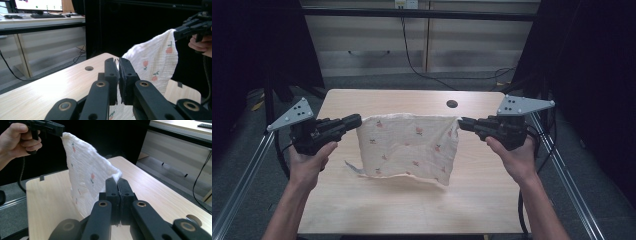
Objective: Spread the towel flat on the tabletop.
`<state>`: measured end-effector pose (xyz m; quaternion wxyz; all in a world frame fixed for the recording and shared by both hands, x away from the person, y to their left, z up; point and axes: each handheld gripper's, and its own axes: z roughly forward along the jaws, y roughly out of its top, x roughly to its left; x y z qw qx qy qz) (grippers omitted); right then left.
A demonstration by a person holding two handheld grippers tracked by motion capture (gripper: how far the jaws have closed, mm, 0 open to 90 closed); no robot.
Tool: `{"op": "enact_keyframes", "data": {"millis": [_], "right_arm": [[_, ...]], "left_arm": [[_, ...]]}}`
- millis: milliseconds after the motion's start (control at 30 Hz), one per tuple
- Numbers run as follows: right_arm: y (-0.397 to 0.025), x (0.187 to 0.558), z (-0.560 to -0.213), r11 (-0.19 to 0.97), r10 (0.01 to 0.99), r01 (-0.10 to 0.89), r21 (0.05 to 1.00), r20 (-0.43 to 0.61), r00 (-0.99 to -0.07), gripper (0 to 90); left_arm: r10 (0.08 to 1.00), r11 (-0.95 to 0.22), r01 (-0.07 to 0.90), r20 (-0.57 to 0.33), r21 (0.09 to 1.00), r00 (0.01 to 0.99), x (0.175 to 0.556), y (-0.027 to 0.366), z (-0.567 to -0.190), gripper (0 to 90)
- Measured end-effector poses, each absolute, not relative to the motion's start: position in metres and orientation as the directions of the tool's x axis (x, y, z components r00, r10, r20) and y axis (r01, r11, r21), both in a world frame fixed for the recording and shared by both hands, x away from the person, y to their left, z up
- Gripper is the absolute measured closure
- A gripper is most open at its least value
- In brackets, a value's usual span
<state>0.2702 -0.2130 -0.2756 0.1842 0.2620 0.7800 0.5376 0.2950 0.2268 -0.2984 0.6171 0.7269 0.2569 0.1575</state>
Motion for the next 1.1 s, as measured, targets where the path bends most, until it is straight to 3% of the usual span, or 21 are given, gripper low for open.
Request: {"op": "enact_keyframes", "data": {"millis": [167, 333, 600, 1100], "right_arm": [[-0.215, 0.267, -0.282, 0.293, 0.611, 0.221, 0.930, -0.004, -0.792, 88.9], [-0.227, 0.291, -0.309, 0.274, 0.638, 0.301, 0.913, 0.061, -0.768, 88.9], [-0.231, 0.324, -0.349, 0.255, 0.658, 0.380, 0.889, 0.129, -0.742, 88.8], [-0.232, 0.360, -0.380, 0.281, 0.714, 0.444, 0.851, 0.124, -0.689, 88.7]], "left_arm": [[0.590, -0.131, 0.198, -0.085, 0.971, 0.803, 0.301, 0.224, -0.302, 86.1], [0.606, -0.116, 0.298, -0.170, 0.947, 0.777, 0.331, 0.221, -0.334, 86.0], [0.633, -0.134, 0.367, -0.206, 0.920, 0.747, 0.360, 0.210, -0.364, 86.0], [0.649, -0.153, 0.406, -0.218, 0.901, 0.729, 0.377, 0.203, -0.380, 85.9]]}}
